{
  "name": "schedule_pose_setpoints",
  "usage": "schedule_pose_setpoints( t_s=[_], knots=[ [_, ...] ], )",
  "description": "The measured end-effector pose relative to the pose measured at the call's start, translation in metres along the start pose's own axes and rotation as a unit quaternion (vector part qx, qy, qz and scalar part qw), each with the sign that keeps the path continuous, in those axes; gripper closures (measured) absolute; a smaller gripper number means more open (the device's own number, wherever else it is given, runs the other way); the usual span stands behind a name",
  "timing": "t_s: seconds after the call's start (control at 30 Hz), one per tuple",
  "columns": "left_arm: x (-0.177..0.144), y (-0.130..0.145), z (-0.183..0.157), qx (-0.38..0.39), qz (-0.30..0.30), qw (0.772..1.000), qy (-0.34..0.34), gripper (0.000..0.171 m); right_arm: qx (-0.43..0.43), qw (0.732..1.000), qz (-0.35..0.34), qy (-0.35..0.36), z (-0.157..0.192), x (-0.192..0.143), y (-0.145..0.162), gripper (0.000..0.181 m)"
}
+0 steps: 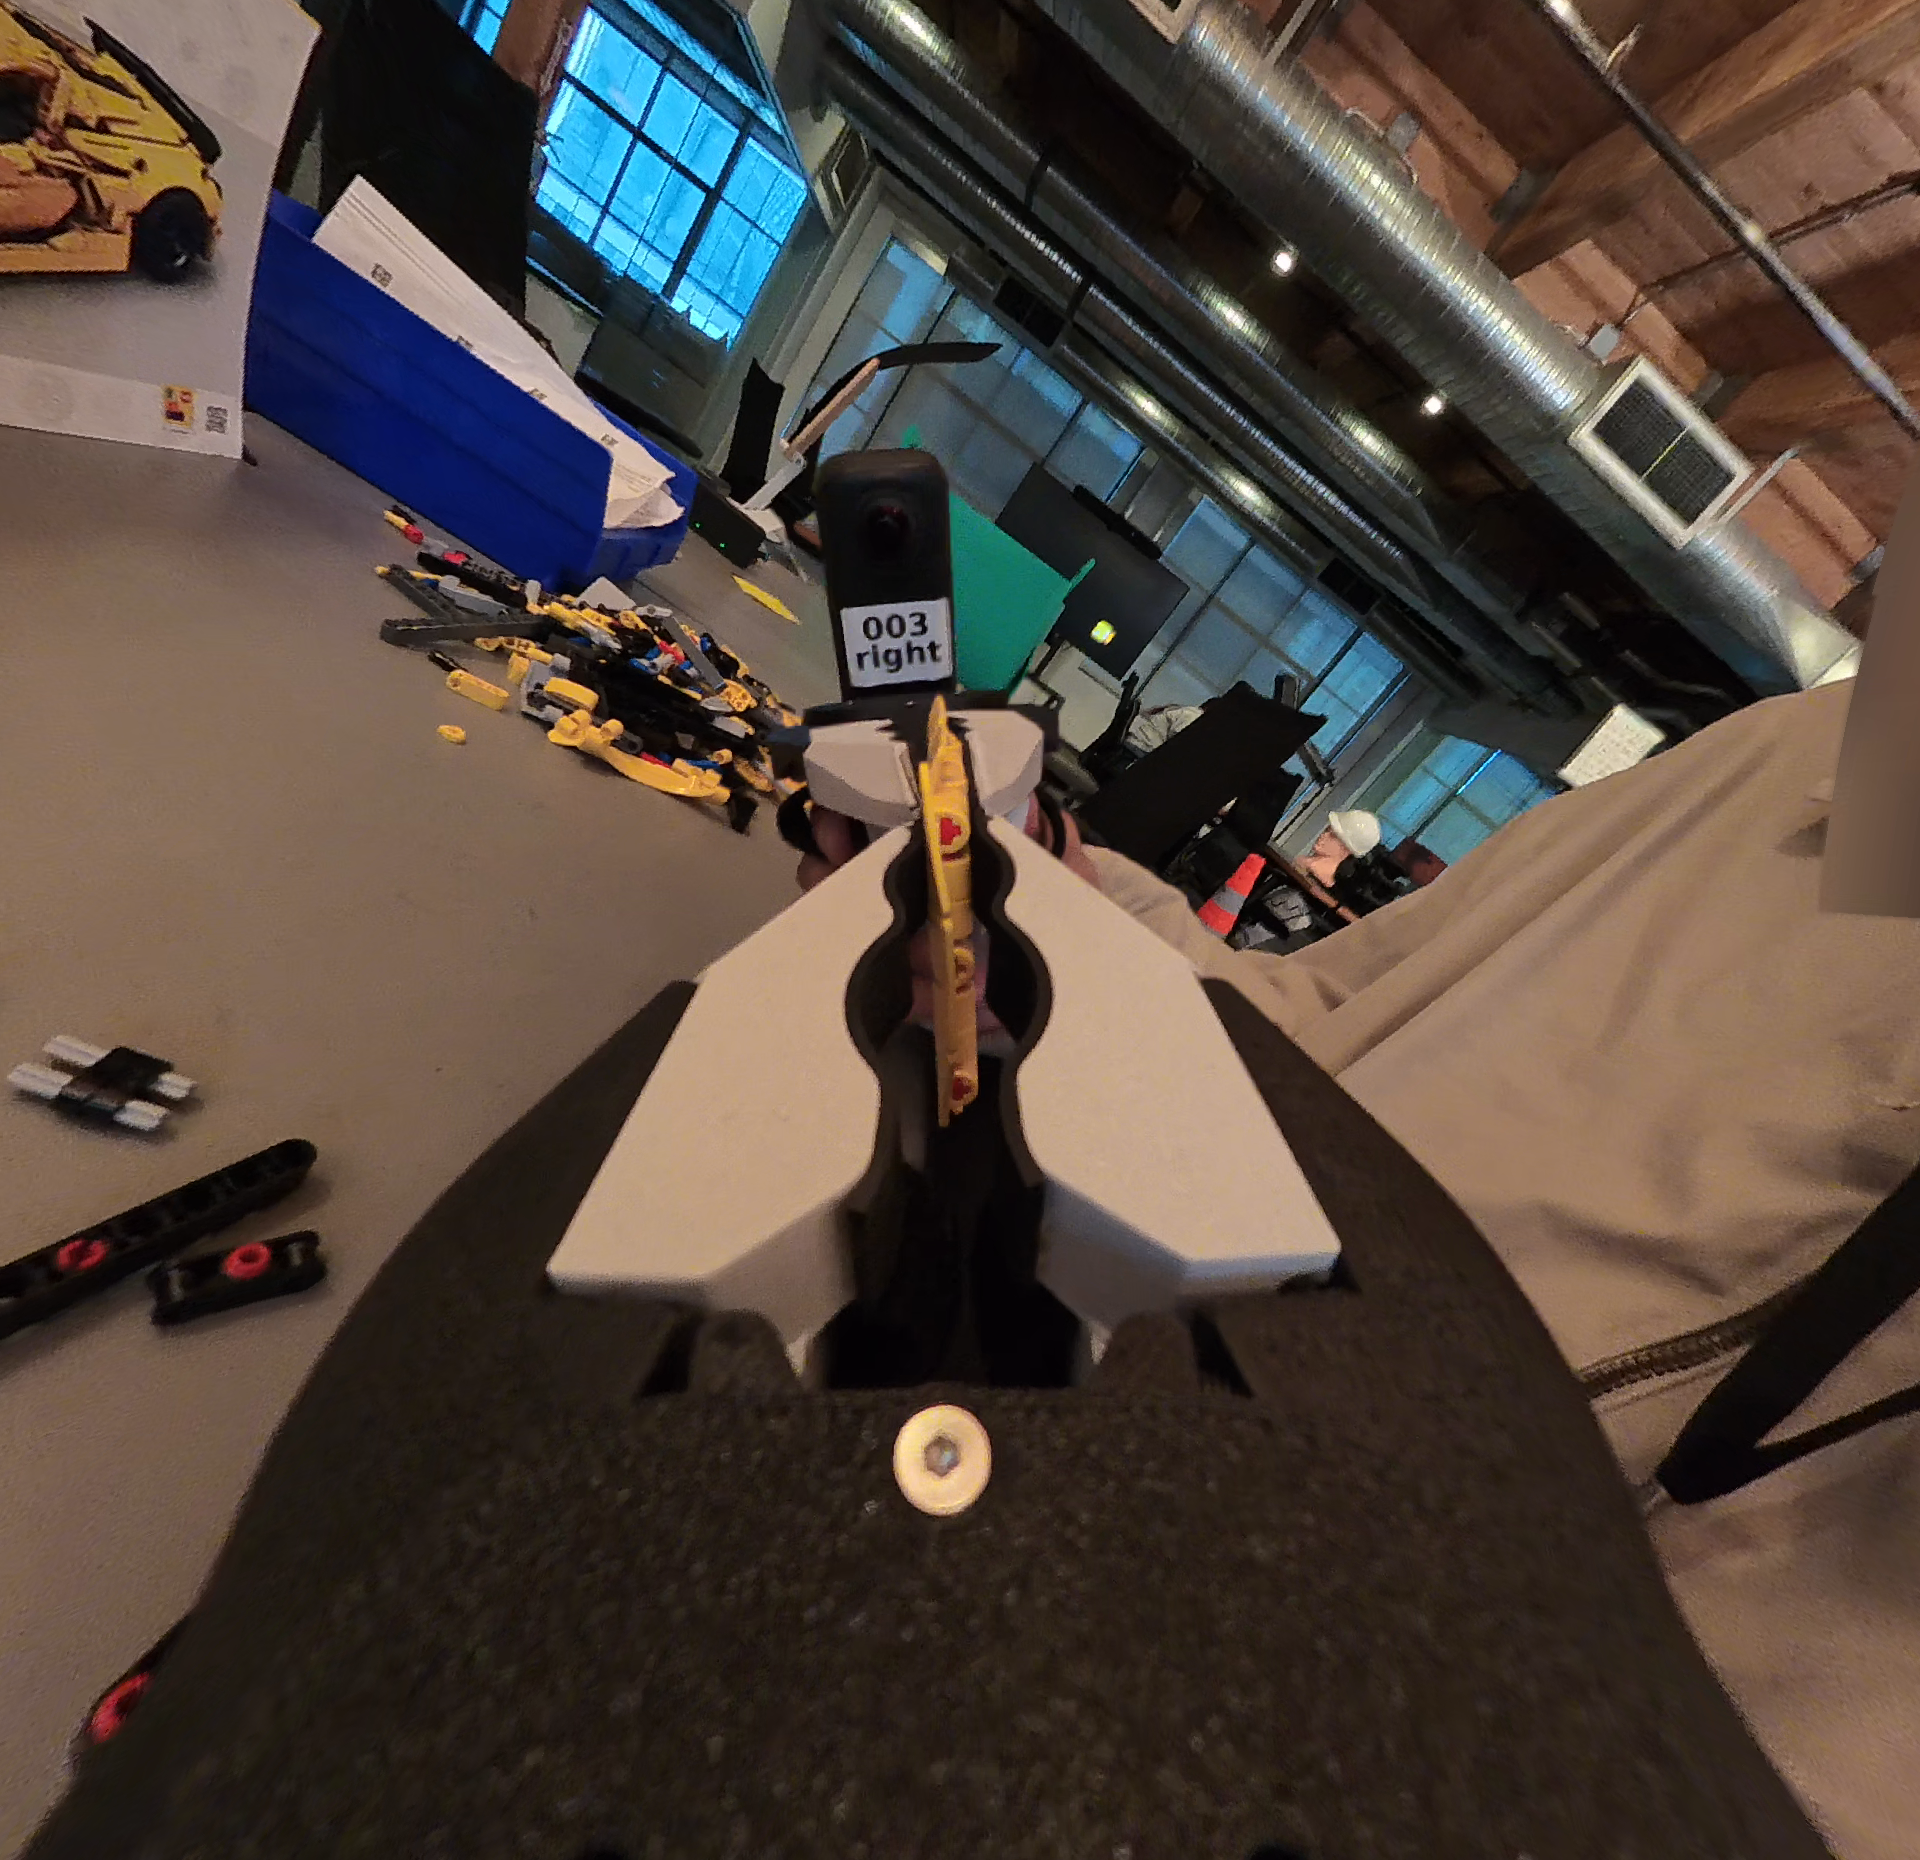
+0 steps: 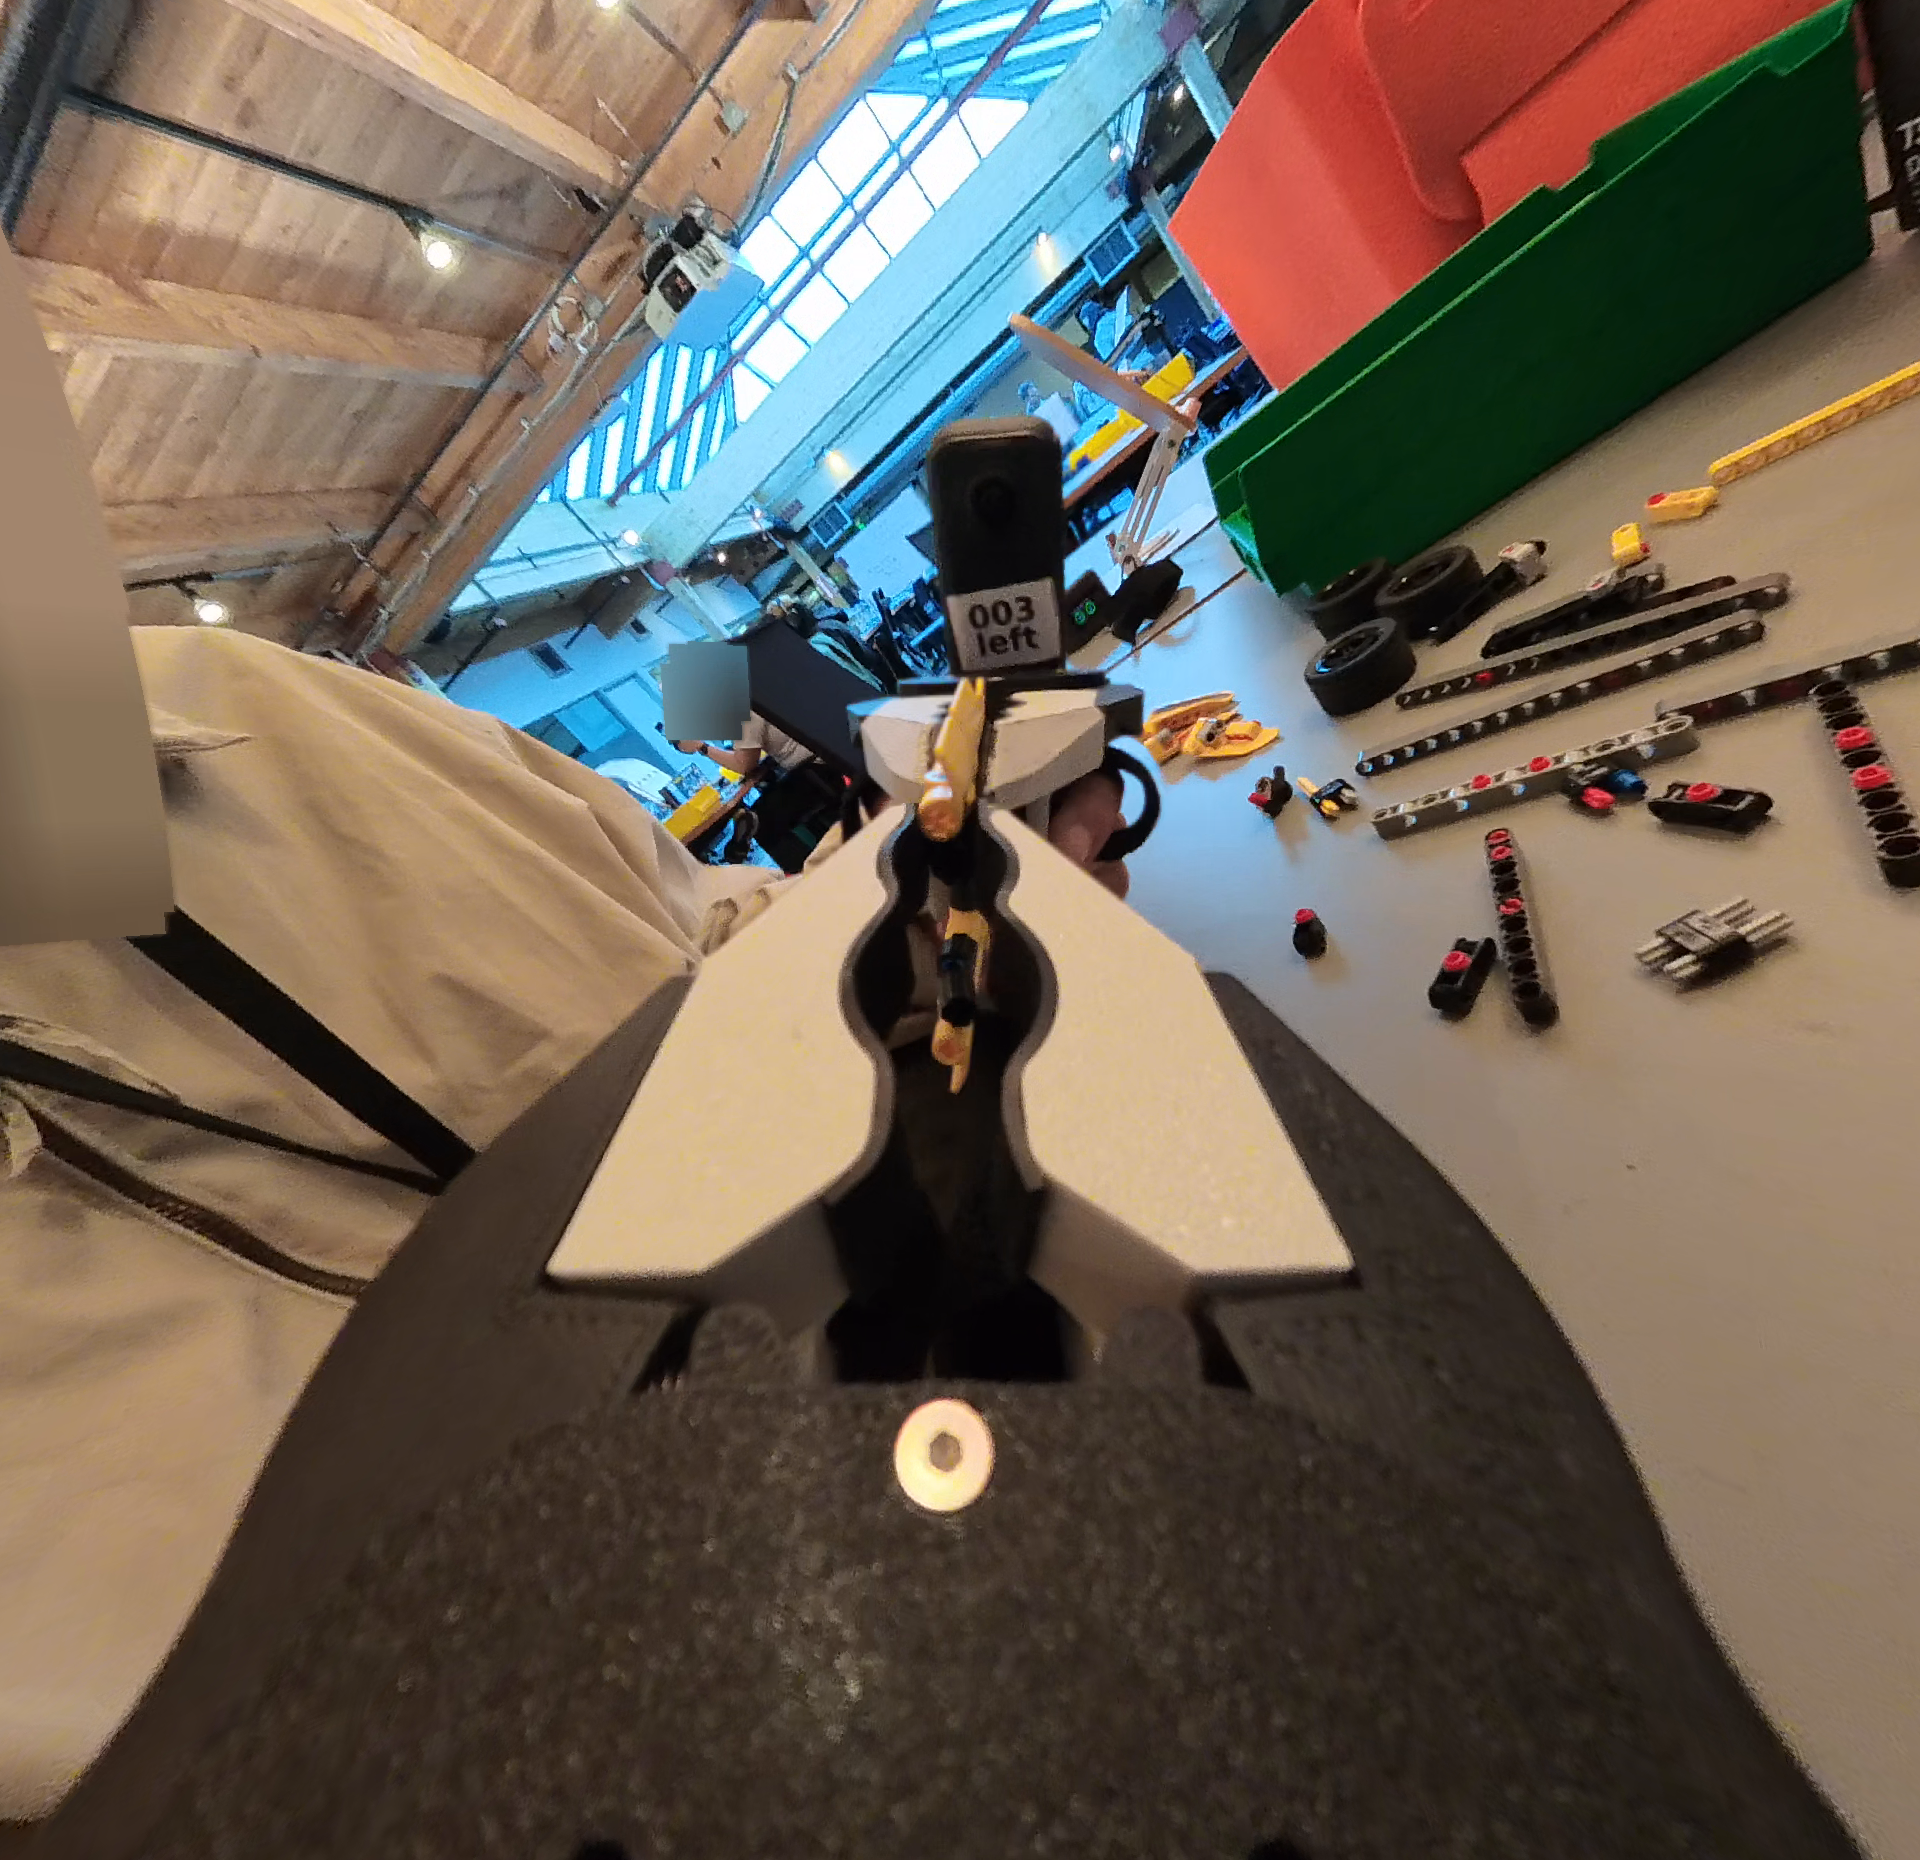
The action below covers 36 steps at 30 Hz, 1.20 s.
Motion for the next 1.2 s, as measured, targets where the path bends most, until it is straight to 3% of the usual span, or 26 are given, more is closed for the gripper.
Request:
schedule_pose_setpoints(
  t_s=[0.17, 0.23, 0.27, 0.3, 0.37, 0.4, 0.43, 0.5, 0.57, 0.67, 0.83, 0.9, 1.0, 1.07, 1.17, 1.2],
  knots=[
    [-0.006, -0.003, -0.002, 0.005, -0.015, 1.0, -0.001, 0.166, -0.021, 1.0, 0.011, 0.006, 0.002, -0.002, 0.001, 0.174],
    [-0.056, -0.025, 0.018, -0.052, -0.154, 0.986, -0.033, 0.165, 0.03, 0.985, -0.164, -0.036, 0.0, -0.075, -0.032, 0.175],
    [-0.082, -0.031, 0.033, -0.068, -0.201, 0.974, -0.078, 0.166, 0.034, 0.972, -0.23, -0.014, -0.002, -0.119, -0.042, 0.176],
    [-0.085, -0.032, 0.035, -0.054, -0.195, 0.974, -0.1, 0.167, 0.004, 0.973, -0.226, 0.052, -0.003, -0.135, -0.046, 0.175],
    [-0.043, -0.021, 0.021, -0.013, -0.106, 0.991, -0.077, 0.164, -0.049, 0.981, -0.125, 0.141, -0.01, -0.11, -0.04, 0.174],
    [-0.028, -0.017, 0.017, -0.011, -0.084, 0.994, -0.062, 0.165, -0.033, 0.984, -0.059, 0.164, -0.022, -0.09, -0.03, 0.174],
    [-0.021, -0.014, 0.017, -0.018, -0.07, 0.996, -0.052, 0.165, -0.017, 0.976, 0.013, 0.217, -0.037, -0.076, -0.018, 0.173],
    [-0.024, -0.015, 0.022, -0.034, -0.076, 0.995, -0.054, 0.165, -0.068, 0.942, 0.085, 0.317, -0.049, -0.068, -0.004, 0.173],
    [-0.024, -0.013, 0.02, -0.038, -0.072, 0.996, -0.044, 0.165, -0.084, 0.93, 0.091, 0.347, -0.053, -0.07, -0.001, 0.173],
    [-0.022, -0.01, 0.019, -0.044, -0.064, 0.996, -0.04, 0.165, -0.029, 0.934, 0.095, 0.342, -0.062, -0.076, 0.001, 0.173],
    [-0.022, -0.009, 0.021, -0.063, -0.067, 0.995, -0.037, 0.165, -0.041, 0.925, 0.117, 0.359, -0.065, -0.075, 0.006, 0.172],
    [-0.021, -0.009, 0.019, -0.056, -0.064, 0.996, -0.035, 0.165, -0.031, 0.919, 0.125, 0.373, -0.07, -0.076, 0.007, 0.159],
    [-0.022, -0.01, 0.018, -0.052, -0.07, 0.996, -0.033, 0.165, -0.082, 0.909, 0.093, 0.397, -0.063, -0.08, -0.003, 0.143],
    [-0.022, -0.011, 0.017, -0.048, -0.071, 0.996, -0.031, 0.165, -0.109, 0.922, 0.067, 0.365, -0.049, -0.072, -0.008, 0.132],
    [-0.018, -0.011, 0.013, -0.031, -0.061, 0.997, -0.027, 0.165, -0.06, 0.984, 0.054, 0.156, -0.014, -0.029, -0.001, 0.14],
    [-0.017, -0.01, 0.012, -0.025, -0.055, 0.998, -0.026, 0.165, -0.027, 0.994, 0.049, 0.093, -0.006, -0.014, 0.002, 0.14]
  ],
)
Point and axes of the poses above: each gripper's, where its closed fingertips meet, x out along the fingers, y out of its underside, z = x × y across the jaws, the point moved 7 cm from there along -x, back along the fingers, and after that the axes turned 11 degrees about x, right-handed, at the moved point
